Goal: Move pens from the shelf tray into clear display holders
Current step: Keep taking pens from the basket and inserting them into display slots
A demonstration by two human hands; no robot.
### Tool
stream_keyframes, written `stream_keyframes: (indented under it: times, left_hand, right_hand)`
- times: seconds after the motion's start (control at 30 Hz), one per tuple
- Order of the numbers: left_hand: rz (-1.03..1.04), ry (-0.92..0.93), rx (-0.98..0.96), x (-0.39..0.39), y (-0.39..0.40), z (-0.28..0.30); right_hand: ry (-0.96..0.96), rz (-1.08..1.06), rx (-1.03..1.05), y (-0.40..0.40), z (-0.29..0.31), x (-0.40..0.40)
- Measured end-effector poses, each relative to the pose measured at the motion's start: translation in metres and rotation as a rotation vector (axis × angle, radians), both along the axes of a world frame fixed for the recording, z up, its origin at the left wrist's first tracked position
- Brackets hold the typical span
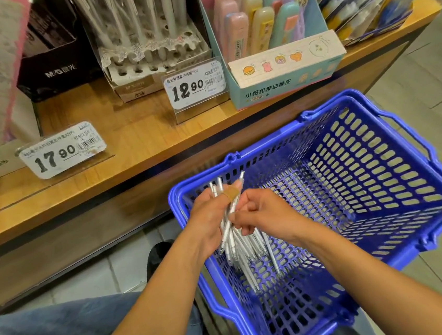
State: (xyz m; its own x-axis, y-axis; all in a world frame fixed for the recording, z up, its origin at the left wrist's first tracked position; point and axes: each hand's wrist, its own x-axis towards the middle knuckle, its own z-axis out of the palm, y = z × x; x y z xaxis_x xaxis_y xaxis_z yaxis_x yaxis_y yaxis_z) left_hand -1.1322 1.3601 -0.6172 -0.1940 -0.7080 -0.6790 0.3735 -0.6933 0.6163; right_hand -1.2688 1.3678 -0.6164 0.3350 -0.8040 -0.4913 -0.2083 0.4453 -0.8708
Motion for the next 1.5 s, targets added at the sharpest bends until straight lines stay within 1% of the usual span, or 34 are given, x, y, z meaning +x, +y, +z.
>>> stream_keyframes:
  times: [0.1, 0.17, 0.27, 0.3, 0.33, 0.4, 0.47, 0.53, 0.57, 0.63, 0.73, 0.8, 0.87, 0.97, 1.0, 1.1, 1.2, 1.27, 1.3, 1.37, 1.43, 1.5]
  left_hand:
    - [-0.014, -0.072, 0.004, -0.003, 0.002, -0.004]
    - [0.021, -0.123, 0.036, -0.004, 0.001, -0.008]
    - [0.092, -0.22, 0.081, -0.004, -0.004, -0.014]
    - [0.102, -0.228, 0.078, -0.004, -0.005, -0.015]
    - [0.105, -0.223, 0.071, -0.004, -0.005, -0.016]
    - [0.1, -0.198, 0.06, -0.005, -0.005, -0.016]
    - [0.102, -0.175, 0.058, -0.005, -0.005, -0.016]
    - [0.114, -0.174, 0.063, -0.005, -0.005, -0.017]
    - [0.121, -0.173, 0.068, -0.005, -0.006, -0.018]
    - [0.127, -0.167, 0.079, -0.005, -0.006, -0.019]
    - [0.129, -0.155, 0.097, -0.006, -0.005, -0.019]
    - [0.123, -0.153, 0.115, -0.005, -0.005, -0.021]
    - [0.124, -0.153, 0.135, -0.005, -0.006, -0.023]
    - [0.132, -0.147, 0.15, -0.005, -0.006, -0.023]
    - [0.133, -0.146, 0.149, -0.005, -0.006, -0.023]
    - [0.132, -0.166, 0.155, -0.006, -0.007, -0.021]
    - [0.136, -0.172, 0.169, -0.005, -0.006, -0.019]
    - [0.136, -0.165, 0.159, -0.005, -0.005, -0.016]
    - [0.132, -0.156, 0.147, -0.005, -0.005, -0.015]
    - [0.118, -0.102, 0.121, -0.005, -0.005, -0.012]
    - [0.096, -0.044, 0.114, -0.004, -0.005, -0.007]
    - [0.093, -0.047, 0.108, -0.003, -0.004, -0.005]
  right_hand:
    - [0.007, 0.012, -0.002, 0.0, -0.008, -0.003]
    - [-0.006, 0.028, 0.017, -0.002, -0.015, -0.008]
    - [-0.026, 0.128, 0.147, -0.015, -0.036, -0.026]
    - [0.031, 0.15, 0.209, -0.019, -0.048, -0.032]
    - [0.139, 0.154, 0.26, -0.022, -0.066, -0.037]
    - [0.482, 0.213, 0.319, -0.019, -0.104, -0.04]
    - [0.788, 0.385, 0.301, -0.01, -0.137, -0.038]
    - [0.984, 0.54, 0.295, 0.002, -0.158, -0.032]
    - [1.037, 0.569, 0.303, 0.006, -0.163, -0.031]
    - [1.033, 0.505, 0.321, 0.011, -0.171, -0.03]
    - [1.057, 0.468, 0.267, 0.014, -0.182, -0.034]
    - [1.067, 0.41, 0.293, 0.012, -0.182, -0.039]
    - [1.018, 0.389, 0.318, 0.009, -0.179, -0.043]
    - [0.896, 0.262, 0.313, -0.001, -0.162, -0.043]
    - [0.813, 0.19, 0.314, -0.005, -0.159, -0.044]
    - [0.429, -0.034, 0.339, -0.016, -0.123, -0.044]
    - [0.094, -0.106, 0.306, -0.024, -0.075, -0.042]
    - [-0.074, -0.138, 0.274, -0.026, -0.045, -0.04]
    - [-0.122, -0.138, 0.243, -0.025, -0.032, -0.038]
    - [-0.146, -0.105, 0.165, -0.024, -0.013, -0.031]
    - [-0.111, -0.062, 0.088, -0.022, -0.005, -0.02]
    - [-0.078, -0.047, 0.039, -0.021, -0.007, -0.01]
